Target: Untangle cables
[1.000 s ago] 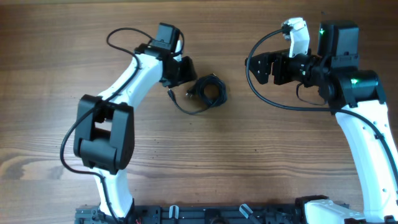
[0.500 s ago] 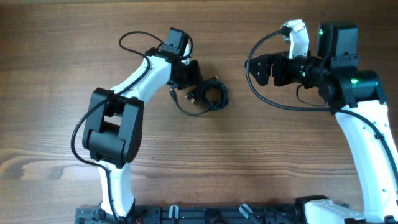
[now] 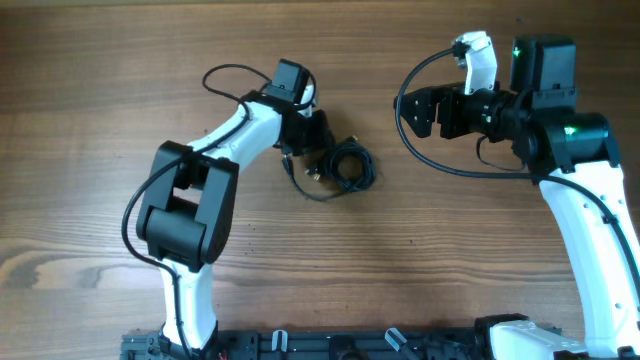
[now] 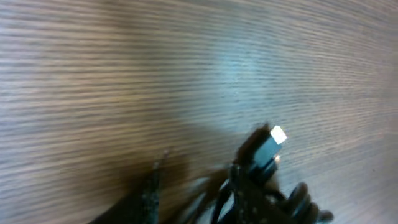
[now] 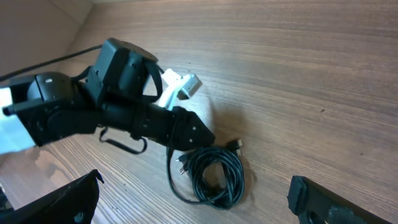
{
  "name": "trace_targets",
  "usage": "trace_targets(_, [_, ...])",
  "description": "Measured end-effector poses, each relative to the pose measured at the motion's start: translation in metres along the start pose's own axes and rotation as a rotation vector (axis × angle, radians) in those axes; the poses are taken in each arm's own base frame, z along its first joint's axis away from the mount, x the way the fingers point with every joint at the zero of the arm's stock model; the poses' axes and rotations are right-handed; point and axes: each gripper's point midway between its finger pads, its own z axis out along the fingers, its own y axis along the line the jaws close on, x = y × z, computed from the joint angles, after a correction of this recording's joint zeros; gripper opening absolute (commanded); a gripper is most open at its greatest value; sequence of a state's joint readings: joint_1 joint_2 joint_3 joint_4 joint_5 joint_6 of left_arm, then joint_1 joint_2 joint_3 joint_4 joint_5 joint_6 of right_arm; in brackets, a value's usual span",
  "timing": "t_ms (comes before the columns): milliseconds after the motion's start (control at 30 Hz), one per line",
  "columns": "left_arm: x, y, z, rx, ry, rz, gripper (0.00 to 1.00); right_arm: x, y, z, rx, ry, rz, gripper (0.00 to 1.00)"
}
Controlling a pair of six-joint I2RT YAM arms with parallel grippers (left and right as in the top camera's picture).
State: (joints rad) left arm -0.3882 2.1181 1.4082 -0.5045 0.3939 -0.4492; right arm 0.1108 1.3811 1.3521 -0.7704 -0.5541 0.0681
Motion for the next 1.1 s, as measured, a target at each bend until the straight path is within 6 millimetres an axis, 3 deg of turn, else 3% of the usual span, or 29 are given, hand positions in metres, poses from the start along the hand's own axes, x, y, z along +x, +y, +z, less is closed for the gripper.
trace_targets(133, [0.004,-0.012,0.012,0.013,-0.003,0.036,0.04,0.000,0.000,0.000,0.000,0.000,0.000,0.99])
trace_targets(433, [0.009,-0.014,0.017,-0.013,0.000,0.042,0.04,0.000,0.000,0.000,0.000,0.000,0.000,0.98])
trace_targets(533, [0.002,0.000,0.006,-0.022,-0.002,-0.002,0.04,0.002,-0.003,0.005,-0.002,0.015,0.036,0.93])
trace_targets(600, [-0.002,0.012,-0.006,-0.032,-0.009,-0.044,0.04,0.008,-0.008,0.017,-0.013,0.051,0.085,0.87])
trace_targets(733, [-0.032,0.032,-0.095,-0.020,-0.137,-0.160,0.04,0.023,-0.017,0.042,-0.030,0.134,0.198,0.70])
trace_targets(767, [-0.038,0.034,-0.127,-0.011,-0.190,-0.182,0.04,0.029,-0.018,0.052,-0.034,0.165,0.224,0.64])
trace_targets(800, [-0.041,0.036,-0.147,-0.005,-0.226,-0.198,0.04,0.035,-0.017,0.060,-0.040,0.192,0.244,0.58])
trace_targets(867, [-0.043,0.041,-0.178,0.001,-0.276,-0.221,0.04,0.047,-0.009,0.077,-0.052,0.248,0.276,0.57])
trace_targets(933, [-0.040,0.045,-0.191,-0.003,-0.289,-0.241,0.04,0.067,0.004,0.099,-0.058,0.332,0.319,0.57])
trace_targets(1100, [-0.031,0.052,-0.189,-0.026,-0.253,-0.270,0.04,0.117,0.020,0.139,0.011,0.510,0.404,0.56])
